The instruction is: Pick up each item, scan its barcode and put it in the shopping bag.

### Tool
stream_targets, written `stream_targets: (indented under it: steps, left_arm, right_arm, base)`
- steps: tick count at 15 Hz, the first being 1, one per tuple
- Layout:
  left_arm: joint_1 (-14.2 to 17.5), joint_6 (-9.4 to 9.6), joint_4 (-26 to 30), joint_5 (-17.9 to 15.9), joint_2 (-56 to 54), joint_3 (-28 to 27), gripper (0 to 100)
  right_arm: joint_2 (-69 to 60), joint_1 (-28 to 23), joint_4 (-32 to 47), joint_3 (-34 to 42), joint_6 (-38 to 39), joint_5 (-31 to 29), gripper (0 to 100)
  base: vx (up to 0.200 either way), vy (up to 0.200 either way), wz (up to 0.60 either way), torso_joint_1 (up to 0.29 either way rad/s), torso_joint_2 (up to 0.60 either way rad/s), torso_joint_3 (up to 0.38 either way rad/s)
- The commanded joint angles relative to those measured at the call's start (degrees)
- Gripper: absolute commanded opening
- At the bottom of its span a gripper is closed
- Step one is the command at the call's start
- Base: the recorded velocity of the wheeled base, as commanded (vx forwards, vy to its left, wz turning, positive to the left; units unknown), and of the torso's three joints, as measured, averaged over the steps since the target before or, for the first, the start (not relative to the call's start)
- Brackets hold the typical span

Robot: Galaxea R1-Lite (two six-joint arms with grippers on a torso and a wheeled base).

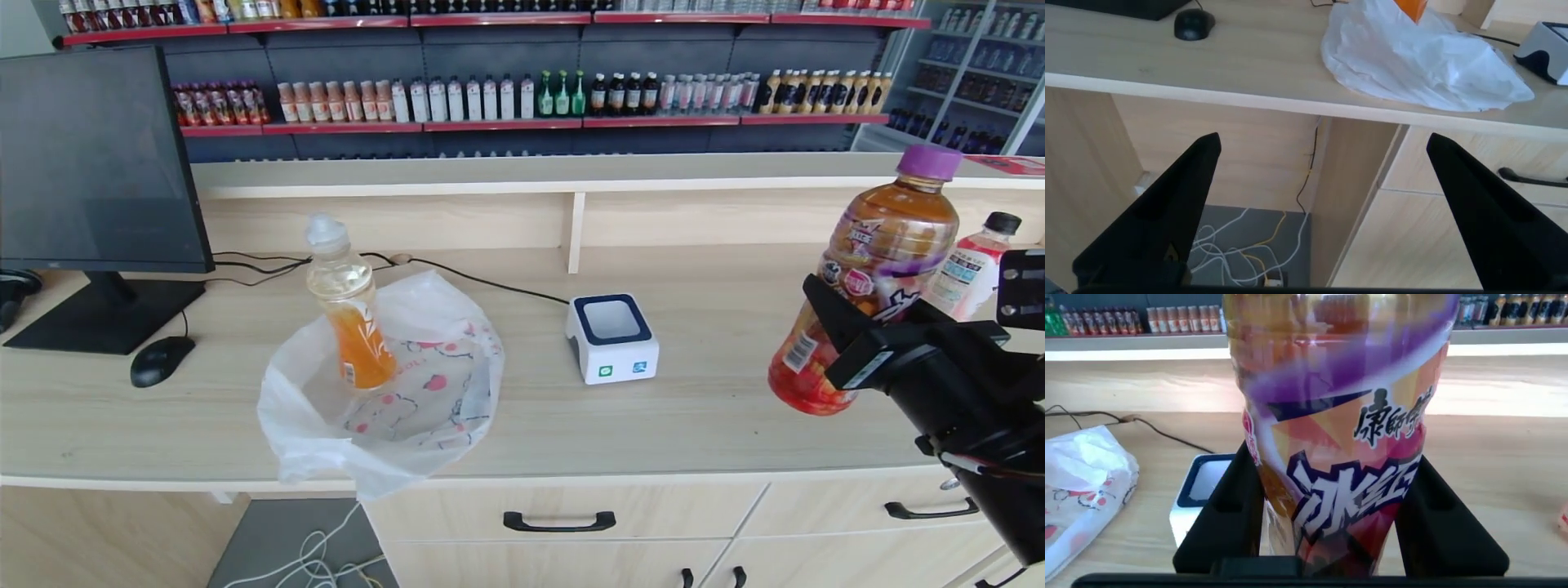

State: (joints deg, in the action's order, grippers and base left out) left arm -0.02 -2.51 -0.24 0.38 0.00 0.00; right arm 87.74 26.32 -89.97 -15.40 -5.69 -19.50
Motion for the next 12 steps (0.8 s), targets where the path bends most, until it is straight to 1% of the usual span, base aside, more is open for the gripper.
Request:
stream_targets:
  steps: [1, 3, 7, 12]
  left_arm:
    - [-0.1, 0.4, -0.2, 0.0, 0.0, 0.0, 100]
    - [-0.1, 0.84, -0.2, 0.0, 0.0, 0.0, 100]
    - [-0.1, 0.67, -0.2, 0.0, 0.0, 0.0, 100]
    - [-0.1, 0.67, -0.2, 0.0, 0.0, 0.0, 100]
  right_arm:
    - [0.0, 0.0, 0.0, 0.0, 0.0, 0.0, 0]
    - [0.0, 0.0, 0.0, 0.2, 0.0, 0.0, 0]
    - [0.2, 0.0, 0.0, 0.0, -0.1, 0.0, 0]
    - [0.2, 0.0, 0.0, 0.0, -0.2, 0.0, 0]
  base:
    - [0.0, 0.2, 0.0, 0.007, 0.01, 0.002]
    - [0.0, 0.0, 0.0, 0.0, 0.0, 0.0]
    - [0.0, 0.0, 0.0, 0.0, 0.0, 0.0]
    - [0.0, 0.0, 0.6, -0.001, 0.0, 0.004]
